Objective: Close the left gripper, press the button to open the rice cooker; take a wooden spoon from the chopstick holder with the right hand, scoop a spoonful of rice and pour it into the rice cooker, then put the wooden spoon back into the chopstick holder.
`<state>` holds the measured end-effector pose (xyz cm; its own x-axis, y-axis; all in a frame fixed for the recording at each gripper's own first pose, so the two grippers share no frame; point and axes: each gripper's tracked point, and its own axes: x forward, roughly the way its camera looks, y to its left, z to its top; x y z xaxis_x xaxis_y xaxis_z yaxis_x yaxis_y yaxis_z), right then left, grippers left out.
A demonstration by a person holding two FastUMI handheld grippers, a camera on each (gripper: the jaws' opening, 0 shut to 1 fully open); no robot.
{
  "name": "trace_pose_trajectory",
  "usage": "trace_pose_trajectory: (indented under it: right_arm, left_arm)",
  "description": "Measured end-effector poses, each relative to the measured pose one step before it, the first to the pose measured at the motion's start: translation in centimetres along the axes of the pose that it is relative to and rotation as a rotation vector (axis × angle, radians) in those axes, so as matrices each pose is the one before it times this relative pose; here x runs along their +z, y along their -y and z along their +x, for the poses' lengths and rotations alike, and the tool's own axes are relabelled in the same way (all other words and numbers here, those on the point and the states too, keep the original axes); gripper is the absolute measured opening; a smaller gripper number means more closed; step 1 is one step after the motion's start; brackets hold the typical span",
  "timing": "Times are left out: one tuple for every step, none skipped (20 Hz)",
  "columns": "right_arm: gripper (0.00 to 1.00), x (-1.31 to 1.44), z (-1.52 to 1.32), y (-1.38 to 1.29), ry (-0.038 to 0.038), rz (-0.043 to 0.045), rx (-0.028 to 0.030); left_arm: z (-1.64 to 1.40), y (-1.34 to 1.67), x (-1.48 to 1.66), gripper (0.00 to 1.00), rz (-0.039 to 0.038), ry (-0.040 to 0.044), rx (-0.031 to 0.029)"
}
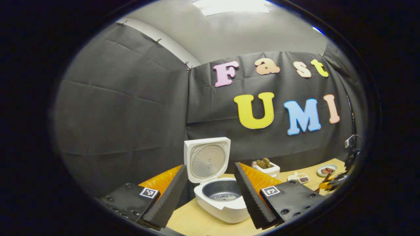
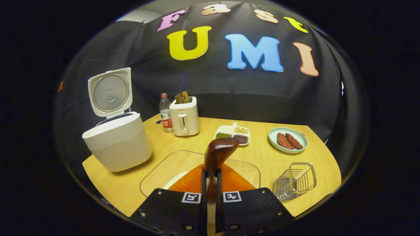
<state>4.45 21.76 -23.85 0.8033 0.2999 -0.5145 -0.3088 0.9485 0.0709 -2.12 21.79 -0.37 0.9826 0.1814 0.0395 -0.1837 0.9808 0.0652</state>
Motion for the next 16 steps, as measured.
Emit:
trace_pose_trajectory:
  right_arm:
    - [0.10,-0.136,0.004,-0.502,-0.00364,0.01233,0.01421]
    - [0.10,-0.069,-0.052,-0.436,-0.00624,0.01352,0.01511]
    - [0.10,-0.077,-0.017,-0.562,-0.00445,0.01954,0.01694]
    - [0.10,-0.001,0.096,-0.425,-0.00803,0.02586,0.01967]
    - [0.10,-0.105,-0.043,-0.369,-0.00516,0.03399,0.02094]
    - [0.10,-0.072,0.042,-0.220,-0.00611,0.03931,0.01614]
    - [0.10,0.080,-0.025,0.046,-0.00346,0.04814,0.01083]
    - [0.10,-0.022,0.111,0.183,-0.00306,0.05657,0.00721]
    - [0.10,0.097,0.028,0.333,-0.00247,0.06295,0.00731]
    - [0.10,0.164,0.012,0.462,-0.00319,0.06061,0.00176]
    - [0.10,0.051,0.042,0.721,-0.00234,0.05739,-0.00191]
    - [0.10,0.080,0.049,0.559,-0.00182,0.05538,0.00059]
    - [0.10,0.241,-0.035,0.531,-0.00002,0.05568,0.00137]
    - [0.10,0.188,-0.073,0.450,0.00333,0.04957,0.00300]
    - [0.10,0.327,-0.116,0.434,0.00690,0.04065,0.00091]
    - [0.10,0.313,-0.192,0.257,0.00901,0.03350,0.00240]
  left_arm:
    - [-0.057,0.080,-0.039,0.98,0.00089,0.00000,-0.00260]
    - [-0.112,-0.022,0.137,0.99,0.00121,0.00037,-0.00224]
    - [0.046,0.046,-0.012,0.99,0.00094,0.00034,-0.00169]
    - [-0.118,-0.052,-0.004,0.98,-0.00017,0.00033,-0.00059]
    - [-0.120,-0.030,0.130,0.98,-0.00143,0.00064,-0.00019]
    - [-0.058,-0.016,0.060,0.98,-0.00175,0.00180,-0.00028]
    - [-0.069,0.009,0.071,0.98,-0.00092,0.00116,-0.00028]
    - [-0.055,-0.022,0.088,0.98,0.00039,0.00174,-0.00016]
    - [-0.113,-0.005,0.077,0.98,0.00199,-0.00039,0.00001]
    - [-0.081,-0.063,0.102,0.98,0.00222,0.00051,0.00006]
    - [-0.131,0.008,0.116,0.98,0.00406,0.00164,0.00027]
    - [0.060,-0.028,0.142,0.99,0.00299,0.00141,0.00027]
    - [-0.056,0.016,0.199,0.98,0.00241,0.00172,0.00121]
    - [-0.107,0.012,0.220,0.99,0.00034,0.00215,-0.00017]
    - [0.024,0.142,0.094,0.98,-0.00055,0.00244,0.00050]
    - [0.070,0.104,0.123,0.99,-0.00037,0.00018,-0.00025]
